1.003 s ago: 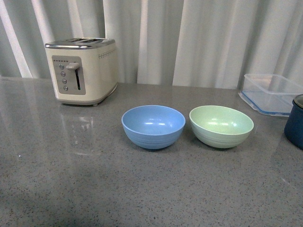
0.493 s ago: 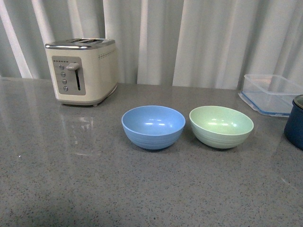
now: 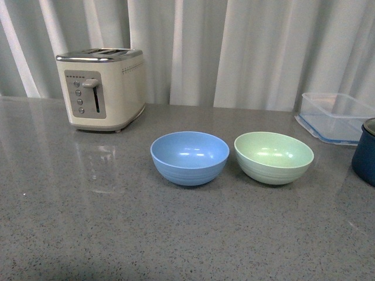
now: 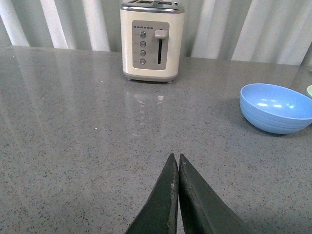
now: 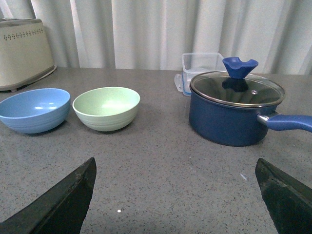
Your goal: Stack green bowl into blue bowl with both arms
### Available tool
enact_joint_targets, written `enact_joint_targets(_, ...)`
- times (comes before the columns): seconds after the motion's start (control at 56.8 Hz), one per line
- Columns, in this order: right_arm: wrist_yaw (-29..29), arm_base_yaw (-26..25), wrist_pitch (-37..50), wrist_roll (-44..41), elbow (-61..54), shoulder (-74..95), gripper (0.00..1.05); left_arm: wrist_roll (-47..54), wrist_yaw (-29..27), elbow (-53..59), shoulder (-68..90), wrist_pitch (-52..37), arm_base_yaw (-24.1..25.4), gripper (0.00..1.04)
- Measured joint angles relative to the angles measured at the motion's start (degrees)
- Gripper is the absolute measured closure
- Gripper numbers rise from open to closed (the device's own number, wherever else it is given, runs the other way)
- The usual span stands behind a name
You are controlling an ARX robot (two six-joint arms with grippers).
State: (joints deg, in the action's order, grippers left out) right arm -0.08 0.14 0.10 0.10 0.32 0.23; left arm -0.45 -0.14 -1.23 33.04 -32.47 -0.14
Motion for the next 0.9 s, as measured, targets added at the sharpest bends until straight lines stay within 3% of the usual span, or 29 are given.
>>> enact_joint_targets(0.898, 0.0, 0.0, 0.0, 0.0, 0.0, 0.0, 0.1, 0.0, 0.0, 0.0, -23.1, 22.4, 0.0, 1.01)
